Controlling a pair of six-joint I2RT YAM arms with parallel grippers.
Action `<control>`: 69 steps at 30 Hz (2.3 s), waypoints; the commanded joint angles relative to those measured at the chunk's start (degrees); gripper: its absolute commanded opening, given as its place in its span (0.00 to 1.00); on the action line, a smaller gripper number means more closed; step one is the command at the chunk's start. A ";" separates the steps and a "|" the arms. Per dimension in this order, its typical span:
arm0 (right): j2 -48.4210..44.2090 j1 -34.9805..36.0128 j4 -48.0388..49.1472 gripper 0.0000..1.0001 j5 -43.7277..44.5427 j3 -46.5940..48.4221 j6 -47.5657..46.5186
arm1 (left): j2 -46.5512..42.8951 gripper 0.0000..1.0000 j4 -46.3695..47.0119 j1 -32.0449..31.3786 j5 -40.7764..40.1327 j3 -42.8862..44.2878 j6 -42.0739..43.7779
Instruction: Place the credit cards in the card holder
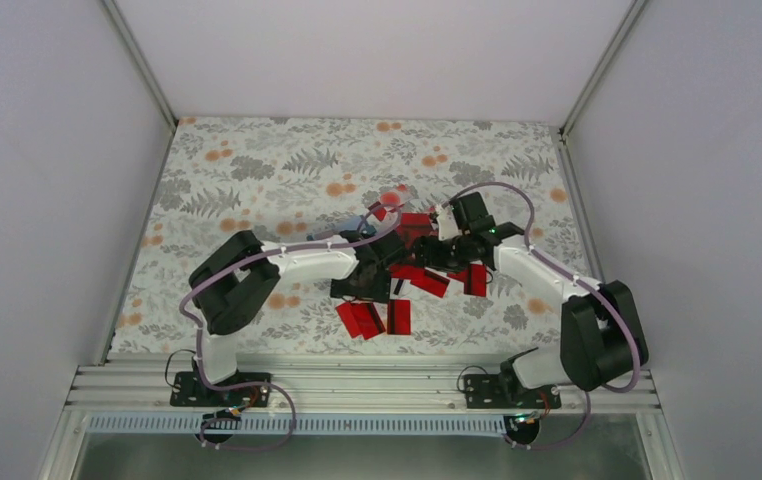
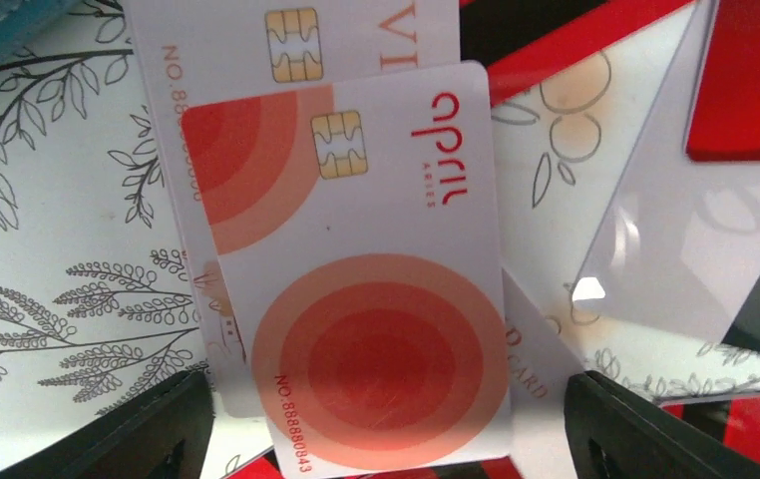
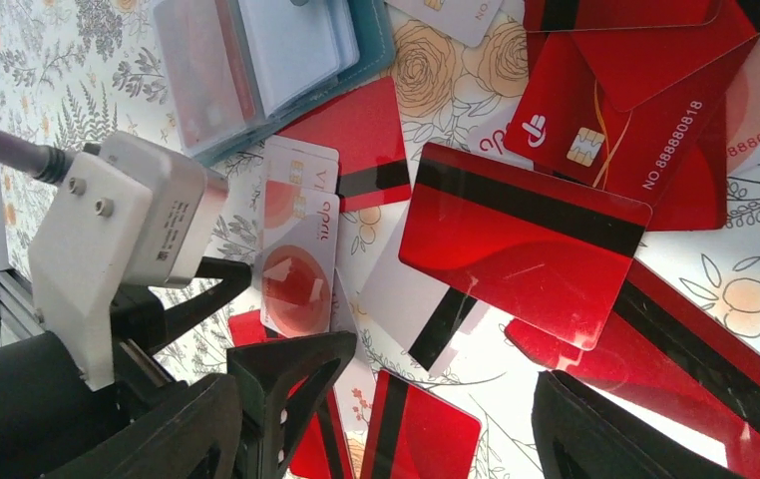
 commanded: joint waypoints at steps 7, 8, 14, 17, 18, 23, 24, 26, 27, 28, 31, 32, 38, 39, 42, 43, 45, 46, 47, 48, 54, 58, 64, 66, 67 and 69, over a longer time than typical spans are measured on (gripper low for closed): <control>-3.79 -0.78 0.07 0.74 -0.04 -2.67 -0.59 | 5.93 0.71 -0.93 -0.48 -3.37 -1.09 -2.43; -3.95 -0.77 0.14 0.74 -0.07 -2.86 -0.54 | 5.87 0.68 -0.55 -0.48 -3.34 -1.55 -2.43; -4.08 -0.88 0.37 0.74 -0.30 -3.08 -0.36 | 5.27 0.59 0.79 -0.39 -3.66 -3.69 -2.52; -4.27 -1.01 0.34 0.74 -0.22 -3.09 -0.36 | 4.36 0.56 1.39 -0.39 -3.62 -4.06 -2.52; -4.29 -1.05 0.34 0.74 -0.30 -3.06 -0.28 | 3.65 0.56 1.42 -0.39 -3.76 -4.16 -2.58; -4.16 -1.14 0.34 0.74 -0.30 -2.09 0.15 | -1.12 0.55 2.01 -0.46 -4.81 -4.66 -2.91; -4.24 -1.11 0.34 0.75 -0.21 -1.84 0.37 | -2.40 0.55 2.69 -0.41 -4.76 -5.12 -2.83; -4.30 -1.14 0.27 0.74 -0.25 -1.34 0.60 | -5.41 0.55 4.03 -0.39 -4.65 -6.12 -2.54; -4.23 -1.14 0.24 0.75 -0.42 -0.95 0.69 | -6.61 0.55 4.46 -0.37 -4.68 -6.47 -2.41; -4.13 -1.14 0.10 0.74 -0.65 -0.68 0.80 | -7.57 0.55 4.84 -0.39 -4.68 -6.78 -2.16; -3.93 -1.10 0.14 0.75 -1.53 -0.01 1.27 | -10.06 0.56 5.07 -0.39 -4.90 -7.13 -1.57; -3.87 -1.13 0.37 0.74 -2.06 0.10 1.73 | -10.68 0.56 4.89 -0.41 -5.06 -7.18 -1.41; -3.60 -0.77 4.57 0.74 -10.17 -0.72 5.24 | -15.10 0.56 7.51 -0.39 -3.57 -7.51 0.72; -3.60 -0.58 5.59 0.74 -11.95 -0.84 5.83 | -16.18 0.56 8.34 -0.39 -3.08 -7.70 1.34; -3.96 -0.28 8.26 0.73 -15.89 -0.77 7.42 | -19.06 0.56 9.79 -0.31 -2.02 -7.65 3.28; -4.18 -0.22 9.13 0.72 -16.48 -0.70 7.99 | -19.88 0.56 10.53 -0.23 -1.48 -7.55 3.99; -4.01 0.10 10.71 0.71 -18.01 -0.32 8.87 | -21.31 0.56 11.91 -0.18 -0.12 -7.40 5.34; -3.64 0.23 11.12 0.71 -18.76 0.15 9.17 | -21.84 0.56 12.47 -0.21 0.47 -7.20 5.95; -3.26 0.52 11.41 0.70 -19.34 0.59 9.31 | -22.17 0.56 12.54 -0.14 0.69 -6.84 6.25; -2.91 0.77 11.63 0.69 -19.82 1.10 9.26 | -22.37 0.56 12.40 -0.17 0.79 -6.46 6.37; -1.74 1.87 13.13 0.64 -22.18 4.07 9.03 | -22.84 0.56 11.48 -0.09 1.99 -2.56 7.92; -0.64 2.56 13.32 0.60 -22.60 5.51 8.96 | -23.02 0.56 10.91 -0.04 2.28 -0.78 8.52; 0.85 2.78 12.89 0.49 -21.68 6.83 9.18 | -23.28 0.56 10.47 0.04 2.57 0.56 9.08; 0.97 2.80 13.76 0.38 -22.43 6.87 9.66 | -23.24 0.56 10.36 0.05 2.66 0.68 9.28; 1.05 2.81 13.81 0.32 -22.55 6.98 9.76 | -23.20 0.56 10.17 0.05 2.58 0.76 9.28; 1.65 2.81 13.02 0.23 -22.47 7.35 9.65 | -23.05 0.56 9.33 0.14 2.28 1.39 9.33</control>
